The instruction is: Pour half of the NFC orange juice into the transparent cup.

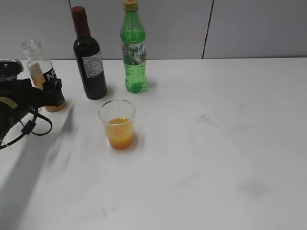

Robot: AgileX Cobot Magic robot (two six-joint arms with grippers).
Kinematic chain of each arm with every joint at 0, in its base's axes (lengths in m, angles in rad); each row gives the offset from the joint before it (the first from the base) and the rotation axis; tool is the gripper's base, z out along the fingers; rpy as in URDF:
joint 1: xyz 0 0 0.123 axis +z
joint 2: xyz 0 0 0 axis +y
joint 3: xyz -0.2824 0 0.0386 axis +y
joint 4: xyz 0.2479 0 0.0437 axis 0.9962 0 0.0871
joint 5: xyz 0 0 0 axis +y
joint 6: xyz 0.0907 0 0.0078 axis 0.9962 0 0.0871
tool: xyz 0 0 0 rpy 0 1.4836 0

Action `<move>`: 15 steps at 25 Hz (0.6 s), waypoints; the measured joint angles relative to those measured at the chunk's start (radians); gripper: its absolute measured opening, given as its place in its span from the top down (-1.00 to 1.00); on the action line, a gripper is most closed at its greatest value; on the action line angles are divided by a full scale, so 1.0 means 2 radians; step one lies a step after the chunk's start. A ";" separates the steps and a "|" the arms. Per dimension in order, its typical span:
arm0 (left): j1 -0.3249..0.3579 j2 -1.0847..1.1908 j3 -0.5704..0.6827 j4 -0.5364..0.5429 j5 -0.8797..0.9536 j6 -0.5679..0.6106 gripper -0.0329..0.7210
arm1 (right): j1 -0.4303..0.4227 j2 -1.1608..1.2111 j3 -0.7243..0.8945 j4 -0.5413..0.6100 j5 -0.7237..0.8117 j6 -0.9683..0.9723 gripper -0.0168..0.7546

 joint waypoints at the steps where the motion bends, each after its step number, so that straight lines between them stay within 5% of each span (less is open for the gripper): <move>1: 0.000 -0.018 0.017 0.000 0.000 0.000 -0.90 | 0.000 0.000 0.000 0.000 0.000 0.000 -0.52; 8: 0.000 -0.237 0.125 0.015 0.076 0.001 -0.88 | 0.000 0.000 0.000 0.000 0.000 0.000 -0.52; 15: 0.001 -0.466 0.097 0.017 0.482 0.027 -0.77 | 0.000 0.000 0.000 0.000 0.000 0.000 -0.52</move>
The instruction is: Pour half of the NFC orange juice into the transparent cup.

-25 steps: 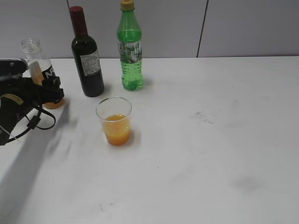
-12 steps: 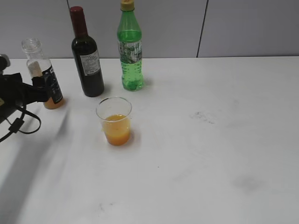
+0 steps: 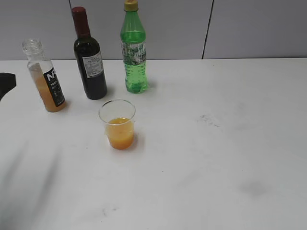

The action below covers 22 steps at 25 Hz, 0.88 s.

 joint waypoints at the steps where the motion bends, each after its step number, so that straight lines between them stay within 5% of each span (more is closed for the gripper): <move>1: 0.001 -0.023 -0.010 0.004 0.047 0.000 -0.74 | 0.000 0.000 0.000 0.000 0.000 0.000 -0.52; 5: 0.003 -0.089 -0.041 0.044 0.228 0.002 -0.68 | 0.000 0.000 0.000 0.000 0.000 0.000 -0.52; 12: 0.009 -0.186 -0.046 0.058 0.414 -0.021 -0.66 | 0.000 0.000 0.000 0.002 0.000 0.003 -0.52; 22: 0.009 -0.366 -0.019 0.071 0.506 -0.047 -0.66 | 0.000 0.000 0.000 0.003 0.000 0.004 -0.52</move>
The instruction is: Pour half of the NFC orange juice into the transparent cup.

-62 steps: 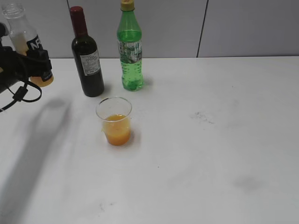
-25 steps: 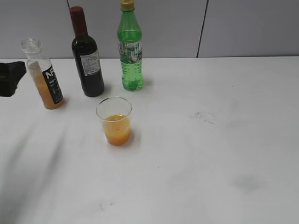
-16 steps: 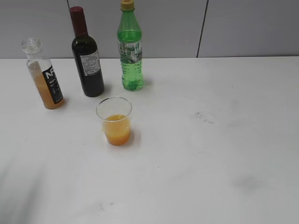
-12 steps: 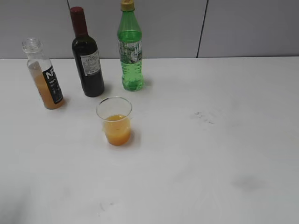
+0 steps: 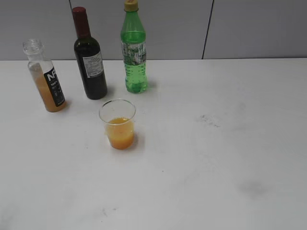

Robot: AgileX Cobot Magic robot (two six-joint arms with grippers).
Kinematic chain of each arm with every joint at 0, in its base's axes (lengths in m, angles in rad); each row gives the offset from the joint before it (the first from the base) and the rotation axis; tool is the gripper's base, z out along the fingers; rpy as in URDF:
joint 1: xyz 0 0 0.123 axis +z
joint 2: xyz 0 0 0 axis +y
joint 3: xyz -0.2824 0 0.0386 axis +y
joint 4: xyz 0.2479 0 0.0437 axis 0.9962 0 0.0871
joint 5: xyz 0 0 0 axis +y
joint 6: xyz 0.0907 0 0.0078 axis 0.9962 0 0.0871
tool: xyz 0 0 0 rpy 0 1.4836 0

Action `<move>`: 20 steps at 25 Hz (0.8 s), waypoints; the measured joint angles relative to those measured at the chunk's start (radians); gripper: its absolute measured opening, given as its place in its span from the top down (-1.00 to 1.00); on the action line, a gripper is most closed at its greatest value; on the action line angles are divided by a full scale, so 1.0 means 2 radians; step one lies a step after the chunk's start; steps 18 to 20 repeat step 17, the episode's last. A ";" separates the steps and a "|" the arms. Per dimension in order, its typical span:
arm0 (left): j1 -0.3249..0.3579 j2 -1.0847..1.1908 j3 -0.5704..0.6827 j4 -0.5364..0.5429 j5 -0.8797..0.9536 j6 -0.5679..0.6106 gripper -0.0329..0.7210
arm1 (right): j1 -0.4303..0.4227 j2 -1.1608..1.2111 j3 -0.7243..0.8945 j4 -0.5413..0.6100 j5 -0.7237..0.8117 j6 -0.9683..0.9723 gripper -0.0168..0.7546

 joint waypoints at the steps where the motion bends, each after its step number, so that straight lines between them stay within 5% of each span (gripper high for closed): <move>1: 0.000 -0.014 0.000 0.001 0.000 0.000 -0.66 | 0.000 0.000 0.000 0.000 0.000 0.000 -0.52; 20: 0.000 -0.140 0.008 0.016 0.074 -0.028 -0.66 | 0.000 0.000 0.000 0.000 0.000 0.000 -0.52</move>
